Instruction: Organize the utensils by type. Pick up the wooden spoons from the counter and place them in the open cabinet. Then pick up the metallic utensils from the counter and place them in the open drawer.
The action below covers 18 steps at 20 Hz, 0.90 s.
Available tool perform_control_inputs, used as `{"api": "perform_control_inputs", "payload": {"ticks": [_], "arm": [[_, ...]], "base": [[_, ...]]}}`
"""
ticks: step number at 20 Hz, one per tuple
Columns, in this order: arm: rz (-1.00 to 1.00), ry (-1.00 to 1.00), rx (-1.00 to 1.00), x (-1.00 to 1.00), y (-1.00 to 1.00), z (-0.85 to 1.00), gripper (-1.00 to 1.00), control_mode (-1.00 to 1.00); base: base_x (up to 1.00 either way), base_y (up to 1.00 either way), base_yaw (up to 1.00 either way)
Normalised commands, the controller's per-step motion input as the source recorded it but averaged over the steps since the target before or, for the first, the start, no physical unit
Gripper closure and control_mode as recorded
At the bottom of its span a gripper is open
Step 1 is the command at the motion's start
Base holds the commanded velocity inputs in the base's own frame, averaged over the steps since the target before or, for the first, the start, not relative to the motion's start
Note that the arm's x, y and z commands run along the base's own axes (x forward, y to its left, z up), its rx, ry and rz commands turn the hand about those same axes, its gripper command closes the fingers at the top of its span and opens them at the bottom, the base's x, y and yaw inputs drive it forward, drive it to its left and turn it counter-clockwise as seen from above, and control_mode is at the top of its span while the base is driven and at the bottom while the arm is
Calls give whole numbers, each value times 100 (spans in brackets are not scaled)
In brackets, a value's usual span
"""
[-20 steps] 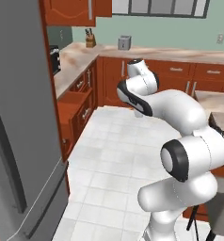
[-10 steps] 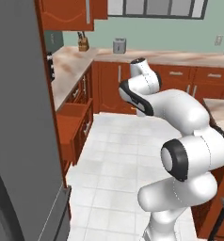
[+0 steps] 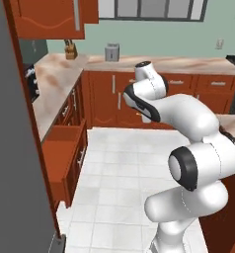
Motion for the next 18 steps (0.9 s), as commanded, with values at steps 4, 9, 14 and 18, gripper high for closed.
{"api": "perform_control_inputs", "payload": {"ticks": [4, 9, 14, 18], "arm": [[0, 0, 0, 0, 0, 0, 100, 100], [0, 0, 0, 0, 0, 0, 100, 100], [0, 0, 0, 0, 0, 0, 100, 100], [0, 0, 0, 0, 0, 0, 100, 100]], "base": [[84, 0, -28], [84, 0, -18], [87, 0, -2], [84, 0, 11]]}}
